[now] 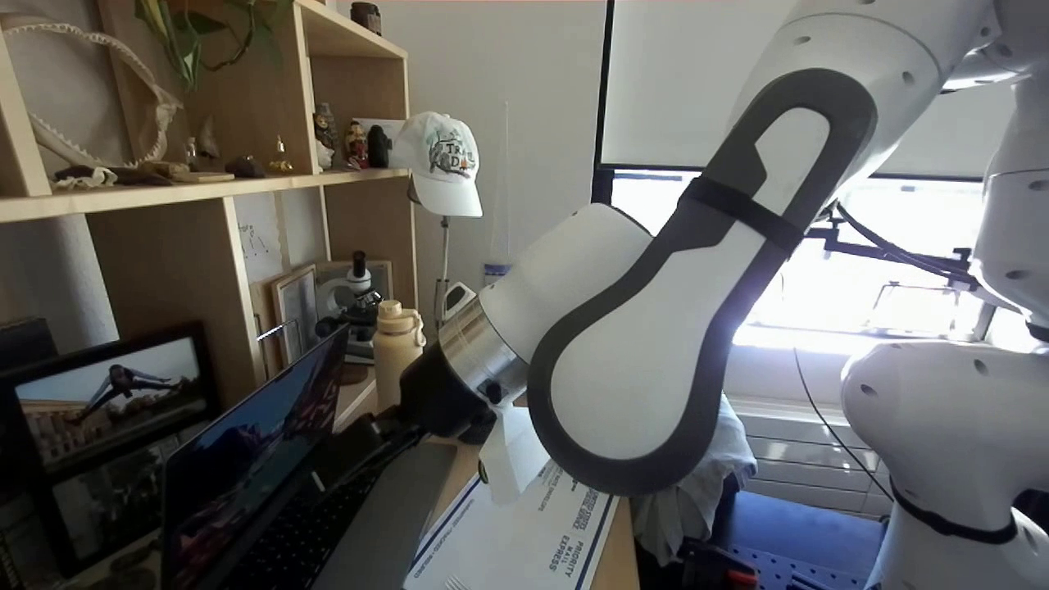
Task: Lift up the laptop screen
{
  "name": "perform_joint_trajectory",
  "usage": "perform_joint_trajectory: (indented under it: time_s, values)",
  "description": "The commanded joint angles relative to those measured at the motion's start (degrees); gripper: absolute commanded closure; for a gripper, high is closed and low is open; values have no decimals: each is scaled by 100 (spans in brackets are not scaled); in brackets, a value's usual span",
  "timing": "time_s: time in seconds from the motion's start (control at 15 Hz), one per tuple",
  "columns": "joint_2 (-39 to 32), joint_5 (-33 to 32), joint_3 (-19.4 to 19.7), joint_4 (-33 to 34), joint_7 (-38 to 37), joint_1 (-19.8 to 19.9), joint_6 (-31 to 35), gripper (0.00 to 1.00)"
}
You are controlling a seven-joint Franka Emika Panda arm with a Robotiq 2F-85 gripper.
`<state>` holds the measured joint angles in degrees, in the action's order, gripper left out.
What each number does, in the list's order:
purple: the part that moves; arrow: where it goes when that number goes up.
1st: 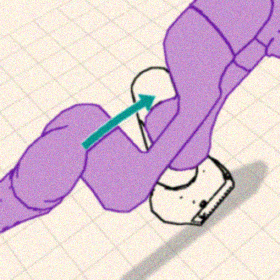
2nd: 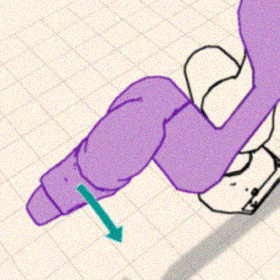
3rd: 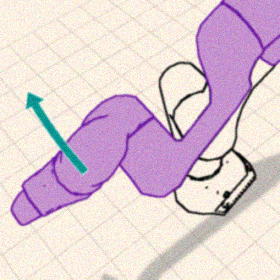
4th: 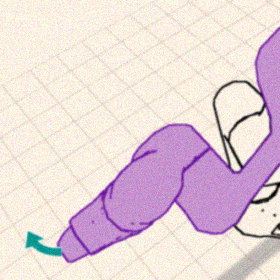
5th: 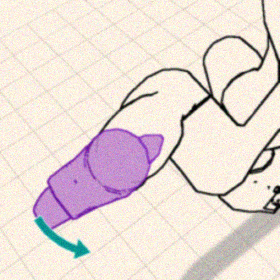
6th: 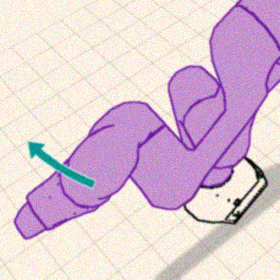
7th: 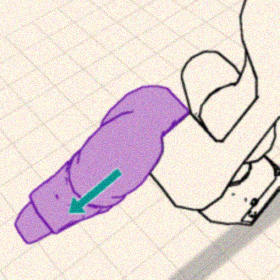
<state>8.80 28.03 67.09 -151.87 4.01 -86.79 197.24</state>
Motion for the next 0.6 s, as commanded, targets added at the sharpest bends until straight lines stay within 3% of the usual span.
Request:
perform_joint_trajectory:
  time_s: [0.0,0.07,0.13,0.2,0.4,0.53]
  values:
    - [-375,598,-427,-112,-62,284,80,0]
    - [-512,773,-490,-100,-66,300,64,0]
    - [-744,134,-1347,-206,-805,1310,-27,0]
    - [-894,112,-1566,-197,-882,1560,-23,0]
    - [-540,-514,-2886,-225,-1103,2947,-276,0]
    - [-788,-658,-3661,-241,-1286,3755,-81,0]
